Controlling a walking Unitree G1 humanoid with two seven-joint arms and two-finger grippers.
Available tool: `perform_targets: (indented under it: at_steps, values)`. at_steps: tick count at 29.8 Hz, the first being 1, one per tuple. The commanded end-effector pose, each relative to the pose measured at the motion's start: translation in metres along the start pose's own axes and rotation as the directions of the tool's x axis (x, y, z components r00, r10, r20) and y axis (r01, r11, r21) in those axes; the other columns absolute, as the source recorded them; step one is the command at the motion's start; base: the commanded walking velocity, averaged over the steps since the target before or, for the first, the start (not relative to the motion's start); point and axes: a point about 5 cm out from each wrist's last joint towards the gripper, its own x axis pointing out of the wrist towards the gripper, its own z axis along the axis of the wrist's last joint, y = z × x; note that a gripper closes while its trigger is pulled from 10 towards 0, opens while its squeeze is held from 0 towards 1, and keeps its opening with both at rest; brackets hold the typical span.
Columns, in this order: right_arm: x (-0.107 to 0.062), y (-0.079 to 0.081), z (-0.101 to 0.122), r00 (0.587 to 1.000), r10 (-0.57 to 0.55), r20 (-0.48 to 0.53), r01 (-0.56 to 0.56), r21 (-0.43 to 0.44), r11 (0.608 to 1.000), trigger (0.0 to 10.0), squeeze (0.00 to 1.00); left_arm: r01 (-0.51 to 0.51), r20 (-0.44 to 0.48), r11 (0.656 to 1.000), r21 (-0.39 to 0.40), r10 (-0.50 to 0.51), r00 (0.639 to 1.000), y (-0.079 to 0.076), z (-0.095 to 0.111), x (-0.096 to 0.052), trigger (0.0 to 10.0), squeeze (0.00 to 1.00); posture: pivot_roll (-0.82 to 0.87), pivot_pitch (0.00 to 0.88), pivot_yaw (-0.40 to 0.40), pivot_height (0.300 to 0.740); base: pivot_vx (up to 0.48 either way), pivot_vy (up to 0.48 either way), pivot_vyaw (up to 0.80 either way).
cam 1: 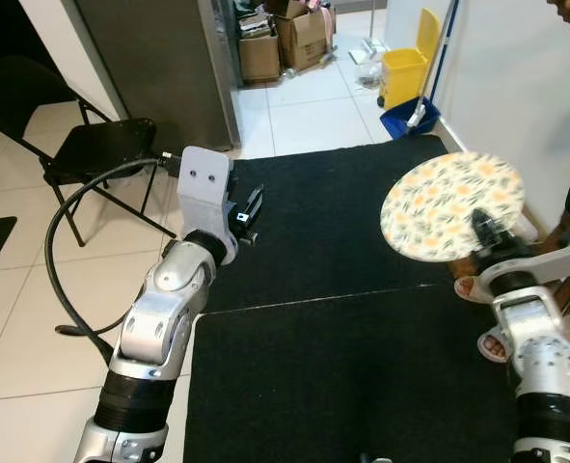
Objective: Restocking fridge
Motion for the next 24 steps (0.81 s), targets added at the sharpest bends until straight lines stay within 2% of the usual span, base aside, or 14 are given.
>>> perform_targets:
  at_steps: [1,4,6,10,11,13,16,17,18,19,20,22,23,24]
  values:
    - [-0.004,-0.005,-0.007,1.0,-0.01,-0.015,0.009,-0.062,0.998,10.0,0.0,-0.033,-0.03,0.999,-0.017,0.033,0.999,0.005,-0.008,-0.005,10.0,0.0,0.0,0.164,0.042,0.737,0.0,0.0,0.0]
    - [-0.011,-0.013,-0.026,0.996,-0.027,-0.087,0.01,-0.183,0.983,10.0,0.0,-0.045,-0.094,0.999,-0.021,0.042,0.995,0.004,-0.027,-0.018,10.0,0.0,0.0,0.163,0.041,0.737,0.0,0.0,0.0]
    - [-0.013,-0.015,-0.031,0.994,-0.034,-0.103,0.012,-0.202,0.979,10.0,0.0,-0.033,-0.111,0.999,-0.014,0.031,0.993,0.002,-0.032,-0.021,10.0,0.0,0.0,0.161,0.04,0.737,0.0,0.0,0.0]
    - [-0.033,-0.038,-0.063,0.969,-0.093,-0.23,0.008,-0.346,0.938,10.0,0.0,0.019,-0.214,1.0,0.003,-0.017,0.977,-0.011,-0.07,-0.043,10.0,0.0,0.0,0.157,0.041,0.737,0.0,0.0,0.0]
    - [-0.039,-0.044,-0.07,0.959,-0.117,-0.257,0.015,-0.368,0.93,10.0,0.0,0.021,-0.244,1.0,0.001,-0.02,0.97,-0.013,-0.08,-0.049,10.0,0.0,0.0,0.156,0.041,0.737,0.0,0.0,0.0]
    - [-0.042,-0.048,-0.074,0.953,-0.132,-0.272,0.019,-0.383,0.923,10.0,0.0,0.021,-0.262,1.0,-0.002,-0.021,0.965,-0.015,-0.087,-0.053,10.0,0.0,0.0,0.156,0.041,0.737,0.0,0.0,0.0]
    - [-0.064,-0.069,-0.092,0.912,-0.228,-0.34,0.026,-0.507,0.861,10.0,0.0,-0.015,-0.373,1.0,0.013,0.019,0.928,-0.014,-0.123,-0.076,10.0,0.0,0.0,0.156,0.041,0.737,0.0,0.0,0.0]
    - [-0.073,-0.077,-0.098,0.893,-0.267,-0.362,0.03,-0.545,0.838,10.0,0.0,-0.036,-0.425,0.999,0.038,0.049,0.904,-0.012,-0.139,-0.087,10.0,0.0,0.0,0.156,0.041,0.737,0.0,0.0,0.0]
    - [-0.073,-0.077,-0.098,0.893,-0.267,-0.362,0.03,-0.545,0.838,10.0,0.0,-0.036,-0.425,0.999,0.038,0.049,0.904,-0.012,-0.139,-0.087,10.0,0.0,0.0,0.156,0.041,0.737,0.0,0.0,0.0]
    - [-0.08,-0.083,-0.103,0.876,-0.297,-0.379,0.014,-0.597,0.802,10.0,0.0,-0.059,-0.466,0.997,0.058,0.079,0.881,-0.008,-0.151,-0.095,10.0,0.0,0.0,0.156,0.042,0.737,0.0,0.0,0.0]
    - [-0.08,-0.083,-0.103,0.876,-0.297,-0.379,0.014,-0.597,0.802,10.0,0.0,-0.059,-0.466,0.997,0.058,0.079,0.881,-0.008,-0.151,-0.095,10.0,0.0,0.0,0.156,0.042,0.737,0.0,0.0,0.0]
    - [-0.094,-0.092,-0.11,0.853,-0.34,-0.396,-0.019,-0.675,0.738,10.0,0.0,-0.098,-0.529,0.991,0.089,0.131,0.838,-0.001,-0.171,-0.111,10.0,0.0,0.0,0.157,0.04,0.737,0.0,0.0,0.0]
    - [-0.102,-0.097,-0.113,0.841,-0.363,-0.401,-0.02,-0.694,0.72,10.0,0.0,-0.108,-0.56,0.989,0.103,0.148,0.815,0.001,-0.181,-0.118,10.0,0.0,0.0,0.157,0.04,0.737,0.0,0.0,0.0]
    - [-0.102,-0.097,-0.113,0.841,-0.363,-0.401,-0.02,-0.694,0.72,10.0,0.0,-0.108,-0.56,0.989,0.103,0.148,0.815,0.001,-0.181,-0.118,10.0,0.0,0.0,0.157,0.04,0.737,0.0,0.0,0.0]
